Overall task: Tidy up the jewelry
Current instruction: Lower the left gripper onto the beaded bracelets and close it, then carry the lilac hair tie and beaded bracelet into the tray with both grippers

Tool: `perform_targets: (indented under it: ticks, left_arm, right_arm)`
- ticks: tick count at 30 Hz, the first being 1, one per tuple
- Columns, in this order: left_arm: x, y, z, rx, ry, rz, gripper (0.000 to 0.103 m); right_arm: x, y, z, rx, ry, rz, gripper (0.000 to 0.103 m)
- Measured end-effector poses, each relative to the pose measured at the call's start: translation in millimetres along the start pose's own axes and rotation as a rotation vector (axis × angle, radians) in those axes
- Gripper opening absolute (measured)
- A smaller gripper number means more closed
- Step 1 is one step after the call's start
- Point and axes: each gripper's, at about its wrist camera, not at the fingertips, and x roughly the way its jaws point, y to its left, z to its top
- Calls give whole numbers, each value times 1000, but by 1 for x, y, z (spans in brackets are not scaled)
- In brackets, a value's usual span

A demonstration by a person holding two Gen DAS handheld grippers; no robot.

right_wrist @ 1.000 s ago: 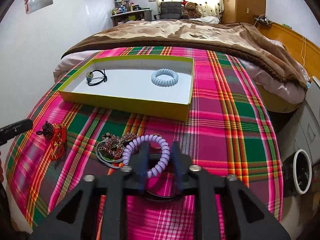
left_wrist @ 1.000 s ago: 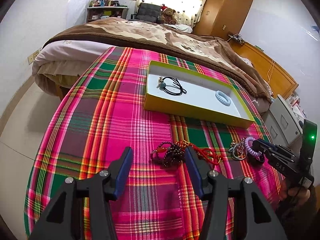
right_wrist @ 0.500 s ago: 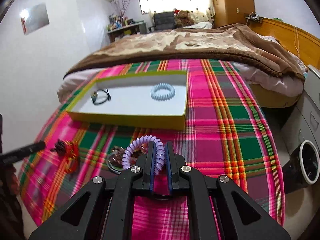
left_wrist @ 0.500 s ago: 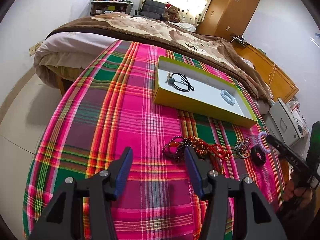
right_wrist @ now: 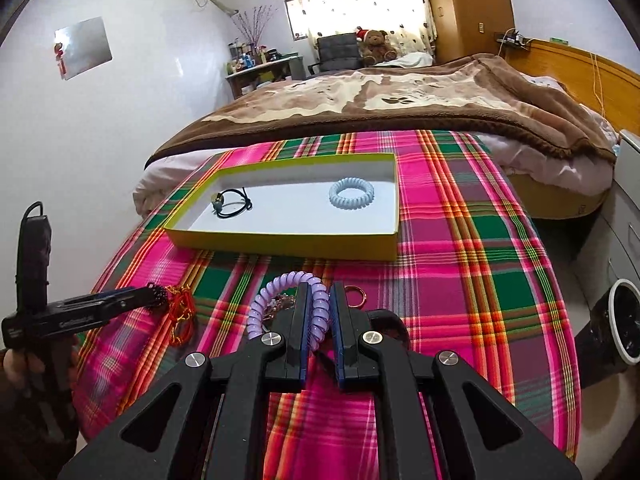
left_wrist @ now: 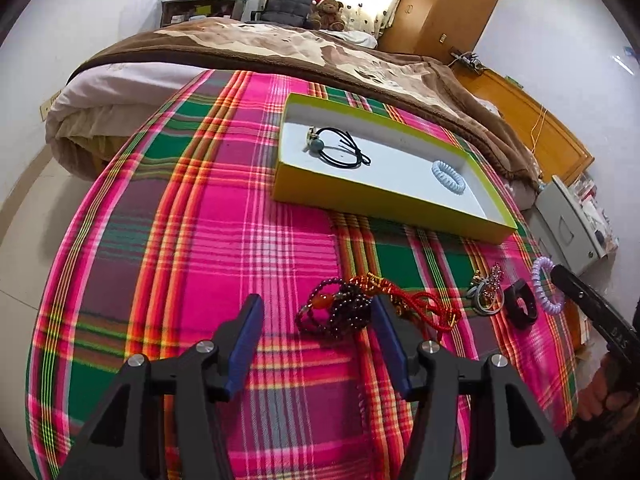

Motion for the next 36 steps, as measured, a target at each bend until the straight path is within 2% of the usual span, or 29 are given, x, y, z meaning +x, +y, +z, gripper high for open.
perform_targets:
  ticks: [5, 17, 21, 27, 36]
  left_arm:
    - [5, -12, 0, 56, 11, 34, 58]
    - [12, -14, 1, 69, 18, 64, 57]
    - [12, -13, 2, 70, 10, 72, 41]
    - [12, -12, 3, 69, 13, 80, 28]
    - [3, -7, 4, 51, -12, 78, 21]
  right_arm:
    - [-2, 6, 0, -8, -2, 16, 10]
    - [0, 8, -2, -7, 1, 26, 10]
    - [0, 8, -2, -8, 3, 29, 10]
    - [0, 10, -3, -9, 2, 31, 10]
    - [-2, 11, -2, -6, -3, 30, 10]
